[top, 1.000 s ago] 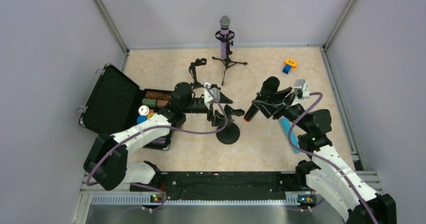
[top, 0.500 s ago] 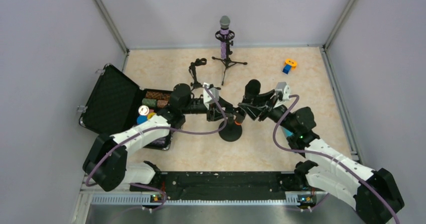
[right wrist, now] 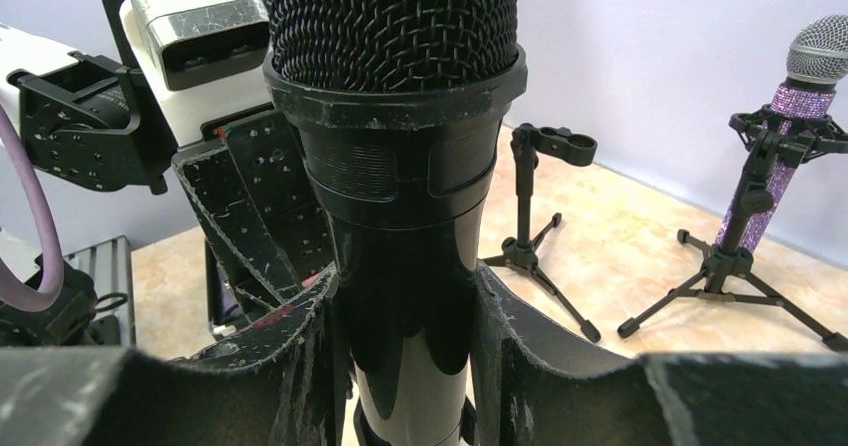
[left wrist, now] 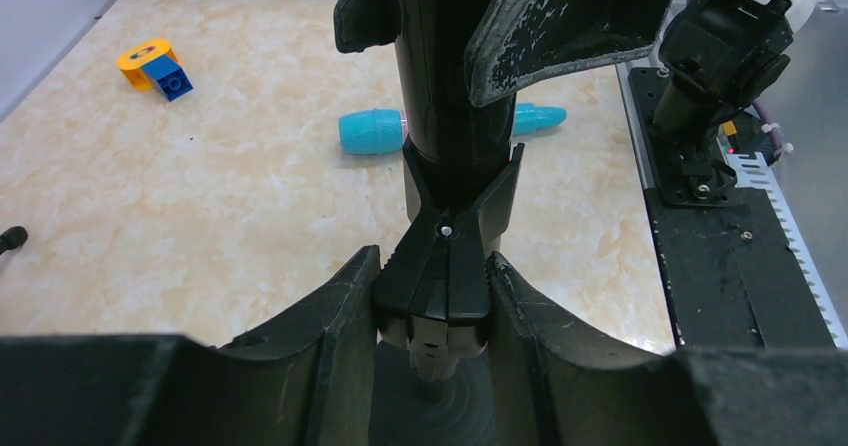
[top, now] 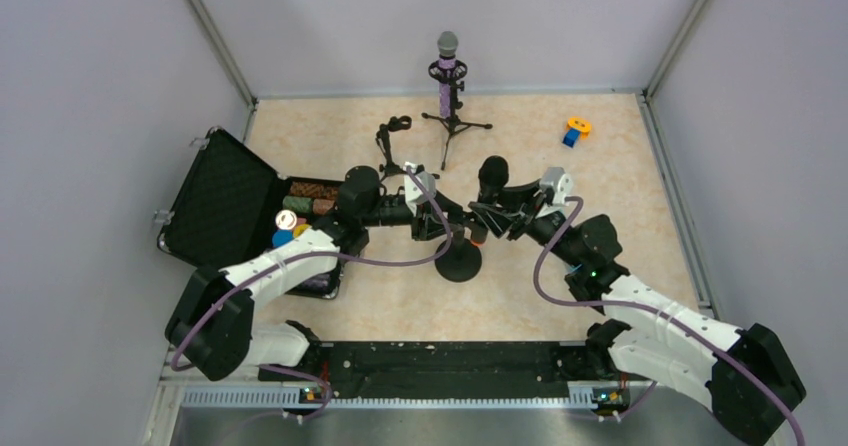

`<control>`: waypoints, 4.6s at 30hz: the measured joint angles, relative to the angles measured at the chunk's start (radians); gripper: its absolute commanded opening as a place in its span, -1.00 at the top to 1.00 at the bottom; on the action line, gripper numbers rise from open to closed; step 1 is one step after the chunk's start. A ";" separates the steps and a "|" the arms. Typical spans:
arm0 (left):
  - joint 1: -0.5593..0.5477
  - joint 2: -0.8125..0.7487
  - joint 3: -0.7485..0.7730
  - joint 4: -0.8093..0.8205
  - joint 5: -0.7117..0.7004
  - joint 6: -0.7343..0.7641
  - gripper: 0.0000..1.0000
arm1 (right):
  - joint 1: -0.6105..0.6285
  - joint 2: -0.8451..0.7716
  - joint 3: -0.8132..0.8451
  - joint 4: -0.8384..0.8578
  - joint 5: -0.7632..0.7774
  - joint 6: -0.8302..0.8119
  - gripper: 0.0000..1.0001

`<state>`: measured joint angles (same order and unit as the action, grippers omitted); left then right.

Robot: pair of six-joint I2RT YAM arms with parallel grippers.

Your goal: Attach the microphones to the stand

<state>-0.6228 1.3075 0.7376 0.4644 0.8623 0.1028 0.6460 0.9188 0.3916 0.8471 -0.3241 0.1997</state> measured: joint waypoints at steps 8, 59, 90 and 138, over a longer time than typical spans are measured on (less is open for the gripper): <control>-0.004 0.000 0.000 0.000 -0.021 -0.024 -0.81 | 0.000 0.000 0.000 -0.009 0.008 -0.021 -0.32; -0.001 0.314 -0.216 0.844 -0.051 -0.400 -0.20 | 0.002 -0.130 0.053 -0.406 -0.013 0.119 -0.93; 0.000 0.231 -0.243 0.901 -0.094 -0.423 1.00 | 0.004 -0.334 -0.007 -0.620 -0.003 0.025 -0.96; -0.190 -0.061 -0.103 0.638 -0.313 -0.455 1.00 | 0.093 0.123 -0.169 0.085 -0.098 0.029 -0.09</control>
<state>-0.8131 1.2465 0.6346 1.1023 0.5495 -0.3527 0.7391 1.0416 0.2222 0.9325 -0.4225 0.2291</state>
